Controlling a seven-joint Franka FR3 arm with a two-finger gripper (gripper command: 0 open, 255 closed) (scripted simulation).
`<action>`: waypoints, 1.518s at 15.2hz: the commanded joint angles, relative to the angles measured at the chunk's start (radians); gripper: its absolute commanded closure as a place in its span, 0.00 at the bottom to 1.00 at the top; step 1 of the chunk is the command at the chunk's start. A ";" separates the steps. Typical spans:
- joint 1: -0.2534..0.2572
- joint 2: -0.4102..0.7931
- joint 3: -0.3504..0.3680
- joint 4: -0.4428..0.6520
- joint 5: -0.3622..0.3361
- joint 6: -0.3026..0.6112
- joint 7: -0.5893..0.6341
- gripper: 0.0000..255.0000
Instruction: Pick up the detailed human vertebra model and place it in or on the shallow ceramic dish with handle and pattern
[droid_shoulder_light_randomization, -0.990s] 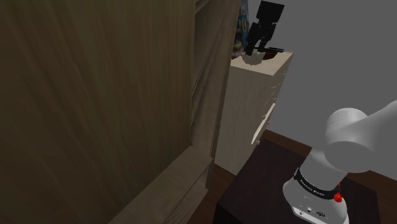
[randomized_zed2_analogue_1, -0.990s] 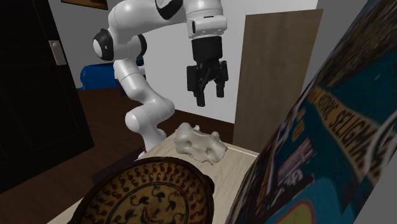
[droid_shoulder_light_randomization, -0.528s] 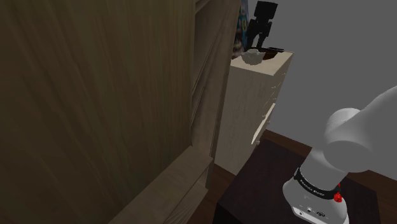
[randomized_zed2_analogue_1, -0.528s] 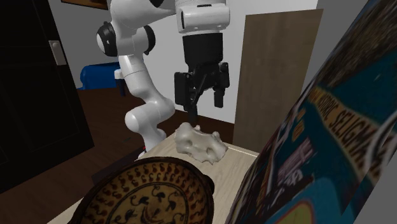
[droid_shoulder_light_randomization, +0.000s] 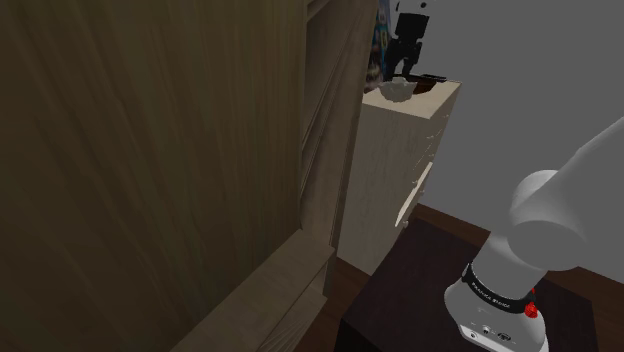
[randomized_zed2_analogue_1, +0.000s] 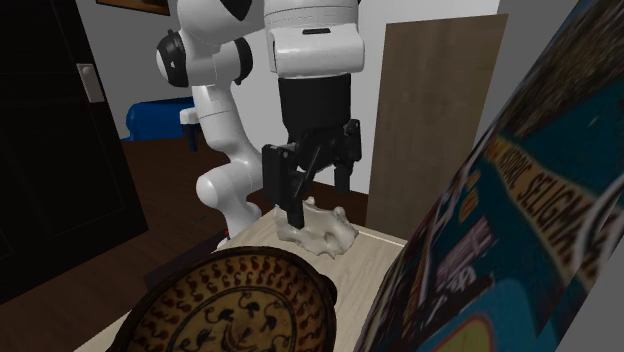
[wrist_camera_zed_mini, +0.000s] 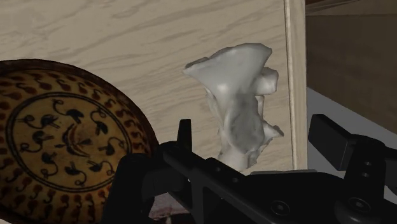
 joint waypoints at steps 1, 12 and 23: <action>-0.001 -0.007 0.000 -0.035 -0.002 0.028 0.001 0.00; -0.002 -0.012 0.001 -0.060 -0.004 0.049 0.003 1.00; 0.000 -0.003 0.001 -0.011 0.000 0.009 0.002 1.00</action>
